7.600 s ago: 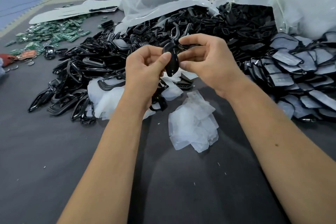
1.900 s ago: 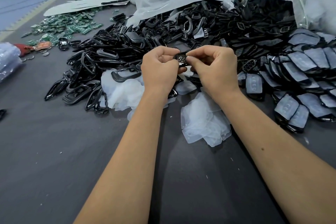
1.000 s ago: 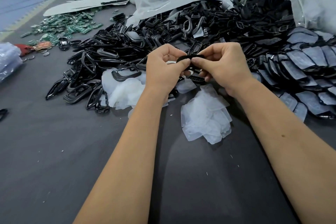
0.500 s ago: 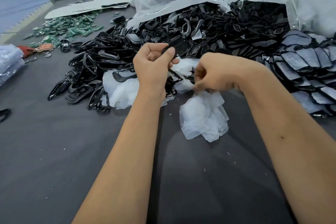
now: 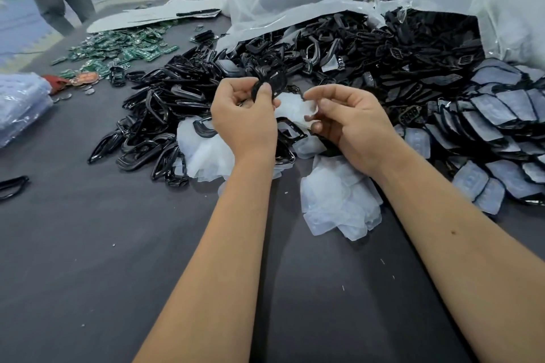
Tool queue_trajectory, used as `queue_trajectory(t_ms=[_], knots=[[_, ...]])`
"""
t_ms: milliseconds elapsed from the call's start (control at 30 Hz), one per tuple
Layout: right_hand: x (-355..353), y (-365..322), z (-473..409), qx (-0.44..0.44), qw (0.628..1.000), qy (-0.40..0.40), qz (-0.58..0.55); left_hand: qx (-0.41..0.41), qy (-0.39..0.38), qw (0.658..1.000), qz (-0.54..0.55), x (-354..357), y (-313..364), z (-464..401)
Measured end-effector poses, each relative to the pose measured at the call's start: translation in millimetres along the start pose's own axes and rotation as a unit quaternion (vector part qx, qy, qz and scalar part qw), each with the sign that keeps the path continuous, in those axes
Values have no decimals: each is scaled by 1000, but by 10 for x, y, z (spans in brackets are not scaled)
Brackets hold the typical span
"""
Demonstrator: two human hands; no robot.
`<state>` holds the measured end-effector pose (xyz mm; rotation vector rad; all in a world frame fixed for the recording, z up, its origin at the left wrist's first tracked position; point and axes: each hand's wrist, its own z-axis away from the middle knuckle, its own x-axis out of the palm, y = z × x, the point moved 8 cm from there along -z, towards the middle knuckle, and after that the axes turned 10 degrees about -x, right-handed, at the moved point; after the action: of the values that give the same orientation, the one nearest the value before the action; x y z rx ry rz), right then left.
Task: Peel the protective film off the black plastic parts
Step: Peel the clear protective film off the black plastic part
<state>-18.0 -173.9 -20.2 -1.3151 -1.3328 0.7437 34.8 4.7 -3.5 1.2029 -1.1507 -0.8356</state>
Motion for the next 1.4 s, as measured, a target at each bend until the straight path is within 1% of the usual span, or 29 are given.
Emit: queue_trajectory(t_ms=[67,133,267,333,467,533,600,733,867,1033,1267,1400], knots=[[-31,5,-24,-4,1000,13,-21,0,-6,999,-36,21,-29,10],[-30,17,-27,-10,1000,6,-21,3,-17,998,-58,44,-40,17],[3,92,7,-2,997,-56,59,21,-26,996,-84,85,-13,67],[19,120,8,6,996,-67,55,17,-17,996,-83,69,-24,74],[23,95,13,4,998,-48,40,-8,-2,996,-90,34,-94,62],[20,98,18,5,999,-43,33,-6,2,996,-94,26,-91,67],[30,58,6,-15,998,-40,40,4,1,996,-90,29,-65,87],[48,15,-18,-18,999,-32,-26,27,-7,993,-111,71,-24,139],[-12,27,-18,-10,999,5,-41,8,-22,994,-107,98,-55,153],[-8,29,-21,-23,1000,9,-19,9,-29,994,-109,93,-61,166],[-123,2,-46,-60,996,68,5,0,-69,992,-105,161,-92,175],[-177,-49,-17,-90,989,97,64,-2,-83,991,-102,172,-109,162]])
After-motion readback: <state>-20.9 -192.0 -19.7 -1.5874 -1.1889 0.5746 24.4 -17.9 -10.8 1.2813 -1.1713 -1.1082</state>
